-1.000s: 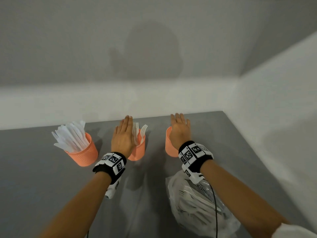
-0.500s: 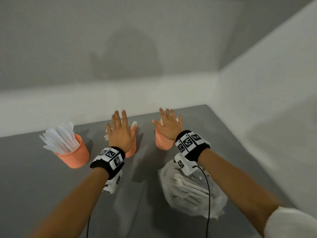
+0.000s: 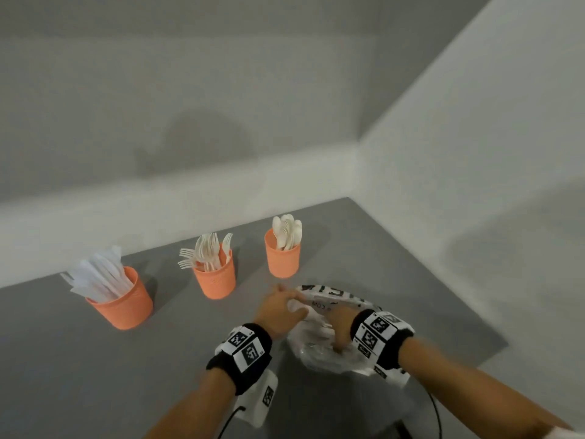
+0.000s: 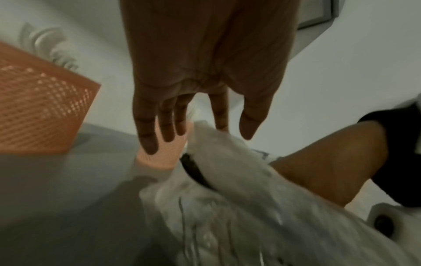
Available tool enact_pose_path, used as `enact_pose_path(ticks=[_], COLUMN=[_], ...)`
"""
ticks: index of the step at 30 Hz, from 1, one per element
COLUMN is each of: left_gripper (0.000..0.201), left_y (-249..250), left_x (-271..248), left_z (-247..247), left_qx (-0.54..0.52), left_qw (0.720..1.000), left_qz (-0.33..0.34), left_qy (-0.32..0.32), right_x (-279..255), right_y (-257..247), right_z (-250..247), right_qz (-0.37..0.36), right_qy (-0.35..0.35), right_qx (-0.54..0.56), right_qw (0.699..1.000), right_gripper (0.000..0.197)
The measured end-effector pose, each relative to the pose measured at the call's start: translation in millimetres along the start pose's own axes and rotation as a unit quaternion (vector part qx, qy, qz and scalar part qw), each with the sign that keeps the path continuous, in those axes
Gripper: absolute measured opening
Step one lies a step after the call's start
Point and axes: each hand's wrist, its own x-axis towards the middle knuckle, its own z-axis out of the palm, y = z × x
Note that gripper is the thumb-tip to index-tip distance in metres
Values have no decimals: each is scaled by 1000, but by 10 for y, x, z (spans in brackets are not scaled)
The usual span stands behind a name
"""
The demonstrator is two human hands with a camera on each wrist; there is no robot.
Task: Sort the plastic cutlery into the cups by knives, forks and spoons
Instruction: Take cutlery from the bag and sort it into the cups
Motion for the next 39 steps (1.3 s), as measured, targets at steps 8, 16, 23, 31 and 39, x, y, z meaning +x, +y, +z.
enact_pose_path(ticks=[8, 16, 23, 31, 39], left_gripper=[61, 56, 56, 56, 55], left_y=[-108, -89, -44, -60, -81], left_x=[-154, -117, -120, -173, -237], left_z=[182, -33, -33, -67, -115], left_qx=[55, 38, 45, 54, 28], left_qw=[990, 996, 996, 994, 994], left_qz=[-68, -44, -56, -80, -92], left_qy=[-109, -64, -51, -57, -55], right_x=[134, 187, 226, 269, 281], right_y=[74, 172, 6, 23, -14], right_z=[297, 183, 195, 276, 268], right_qz=[38, 30, -8, 12, 22], right_qy=[49, 4, 93, 104, 108], right_qx=[53, 161, 132, 167, 172], right_qw=[997, 986, 987, 980, 979], right_gripper=[44, 51, 40, 48, 44])
